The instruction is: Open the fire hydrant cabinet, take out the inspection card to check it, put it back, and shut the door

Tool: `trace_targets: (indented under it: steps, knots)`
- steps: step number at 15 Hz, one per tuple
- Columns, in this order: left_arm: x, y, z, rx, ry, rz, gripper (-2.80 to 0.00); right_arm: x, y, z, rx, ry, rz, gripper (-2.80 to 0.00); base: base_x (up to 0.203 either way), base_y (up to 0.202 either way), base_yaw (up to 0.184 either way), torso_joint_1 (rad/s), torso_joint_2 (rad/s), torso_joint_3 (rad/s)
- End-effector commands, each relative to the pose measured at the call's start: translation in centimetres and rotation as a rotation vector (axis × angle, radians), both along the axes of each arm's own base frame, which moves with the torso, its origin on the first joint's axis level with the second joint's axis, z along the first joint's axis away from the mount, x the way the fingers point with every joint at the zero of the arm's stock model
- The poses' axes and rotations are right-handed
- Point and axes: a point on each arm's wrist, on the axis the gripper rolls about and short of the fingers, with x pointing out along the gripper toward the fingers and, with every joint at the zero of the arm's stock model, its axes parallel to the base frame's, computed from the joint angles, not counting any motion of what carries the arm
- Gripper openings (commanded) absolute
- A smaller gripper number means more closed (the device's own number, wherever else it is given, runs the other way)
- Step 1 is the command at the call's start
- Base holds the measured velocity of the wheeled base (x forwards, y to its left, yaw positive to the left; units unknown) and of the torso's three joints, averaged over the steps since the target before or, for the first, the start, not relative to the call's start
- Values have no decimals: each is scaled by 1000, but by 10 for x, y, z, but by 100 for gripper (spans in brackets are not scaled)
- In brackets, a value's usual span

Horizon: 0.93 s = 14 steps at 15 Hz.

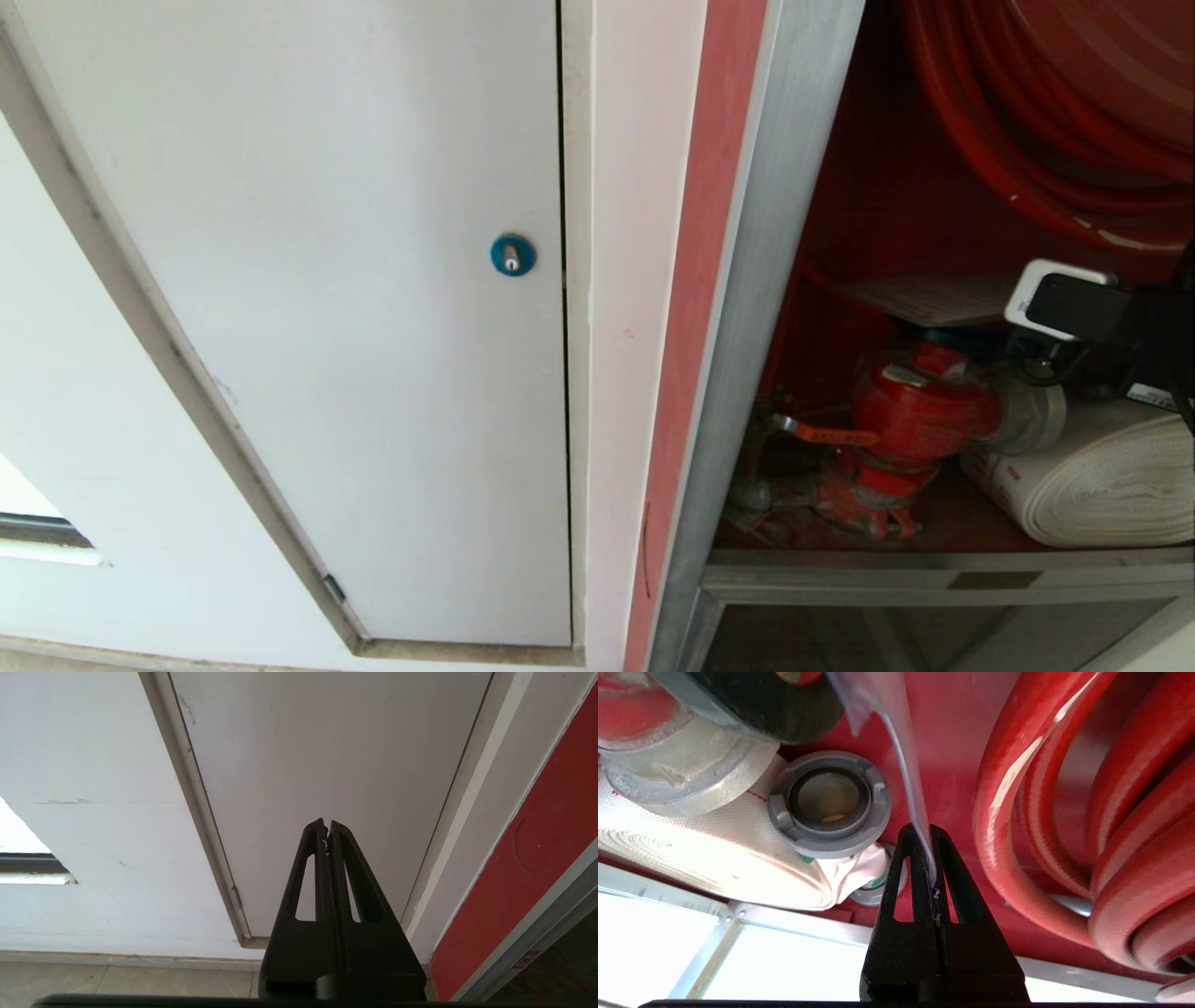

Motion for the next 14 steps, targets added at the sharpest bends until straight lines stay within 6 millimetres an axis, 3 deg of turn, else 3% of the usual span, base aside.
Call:
trace_targets:
  steps: [1,9,14]
  knots:
    - [1,0,-4,0,13,0,-280,0,-2,-1,5,-1,-12,-280,0,0,0,0,0,0]
    - [1,0,-4,0,13,0,-280,-7,-10,-16,41,17,-53,-280,0,0,0,0,0,0]
    - [1,0,-4,0,13,0,-280,2,-6,-5,51,-42,-29,-280,0,0,0,0,0,0]
